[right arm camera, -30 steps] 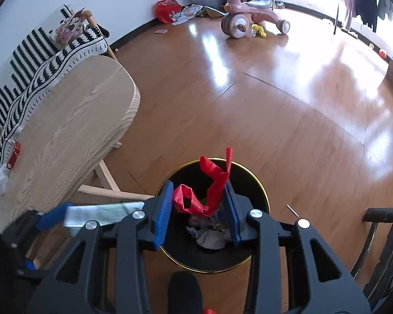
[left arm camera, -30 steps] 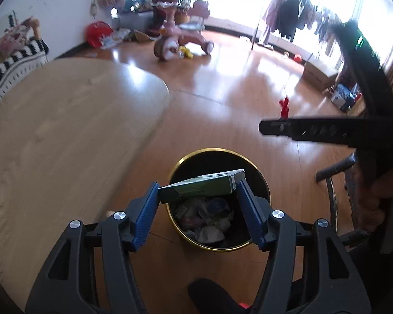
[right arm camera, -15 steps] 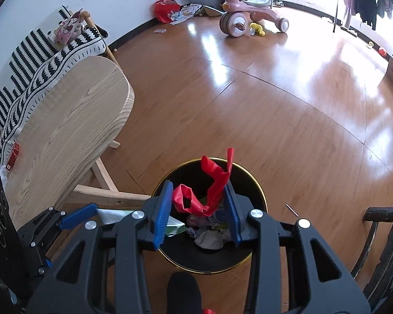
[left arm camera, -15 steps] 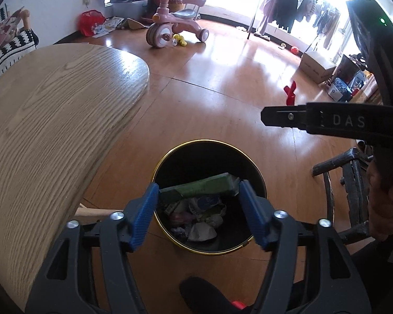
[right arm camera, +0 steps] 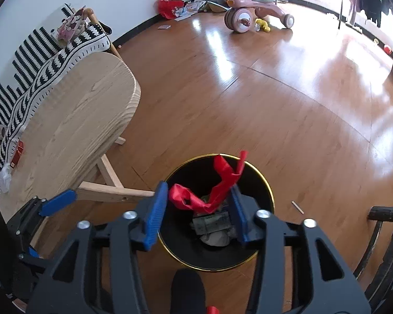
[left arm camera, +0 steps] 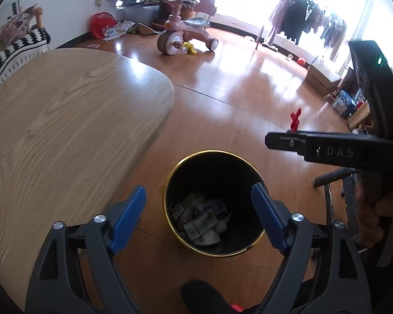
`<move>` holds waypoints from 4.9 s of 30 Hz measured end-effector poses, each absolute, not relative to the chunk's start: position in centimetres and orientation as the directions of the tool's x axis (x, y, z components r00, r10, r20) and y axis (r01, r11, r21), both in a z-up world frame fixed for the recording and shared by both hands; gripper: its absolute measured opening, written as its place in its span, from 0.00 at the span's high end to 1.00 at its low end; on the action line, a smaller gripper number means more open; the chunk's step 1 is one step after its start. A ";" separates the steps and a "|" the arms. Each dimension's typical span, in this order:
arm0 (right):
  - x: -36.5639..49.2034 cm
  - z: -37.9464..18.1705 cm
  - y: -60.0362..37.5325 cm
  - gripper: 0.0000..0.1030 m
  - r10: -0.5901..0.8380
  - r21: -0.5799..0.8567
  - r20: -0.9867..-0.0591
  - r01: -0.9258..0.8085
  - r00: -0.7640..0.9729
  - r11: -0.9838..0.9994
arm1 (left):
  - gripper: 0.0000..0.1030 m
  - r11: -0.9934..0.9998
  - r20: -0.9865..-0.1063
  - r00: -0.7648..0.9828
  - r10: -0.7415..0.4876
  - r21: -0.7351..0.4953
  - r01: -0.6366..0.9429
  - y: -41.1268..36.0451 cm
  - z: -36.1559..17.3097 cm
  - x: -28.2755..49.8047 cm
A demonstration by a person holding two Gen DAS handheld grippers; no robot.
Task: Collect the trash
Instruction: 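Carry both items over the black bin and open both tools to drop them, then move both open tools back over the table, then grasp the clear plastic bag with left tool while right tool grasps the red cigarette box, then carry both items over the black bin and open the left tool to drop the bag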
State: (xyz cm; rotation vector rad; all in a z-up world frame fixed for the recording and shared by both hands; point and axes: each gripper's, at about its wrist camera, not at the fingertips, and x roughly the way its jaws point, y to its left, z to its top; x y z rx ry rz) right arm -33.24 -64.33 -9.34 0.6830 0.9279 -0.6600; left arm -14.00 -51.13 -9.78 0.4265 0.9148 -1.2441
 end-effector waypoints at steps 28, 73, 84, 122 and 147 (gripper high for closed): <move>-9.1 -4.4 -45.1 0.28 0.024 0.283 -0.782 0.321 0.622 0.904 | 0.09 0.881 -0.724 0.592 -0.354 -0.045 0.472 -18.7 -3.2 9.9; 24.0 -9.7 -28.6 0.11 0.126 0.101 -0.856 -0.077 0.501 0.992 | 0.85 0.952 -0.827 0.501 -0.256 -0.126 0.278 -7.1 -5.9 10.3; 20.3 -8.9 -26.9 0.32 0.190 0.116 -0.839 -0.174 0.510 0.978 | 0.85 0.951 -0.815 0.516 -0.264 -0.130 0.282 -8.2 -5.3 10.3; -34.8 -5.6 -58.8 0.32 -0.334 0.169 -0.812 0.741 0.478 0.650 | 0.85 0.430 -0.732 0.091 -0.675 -0.291 0.854 -48.9 -8.9 -13.2; -35.3 -6.8 -60.7 0.32 -0.317 0.190 -0.832 0.770 0.456 0.609 | 0.84 0.361 -0.759 -0.037 -0.650 -0.352 0.864 -53.6 -12.4 -13.2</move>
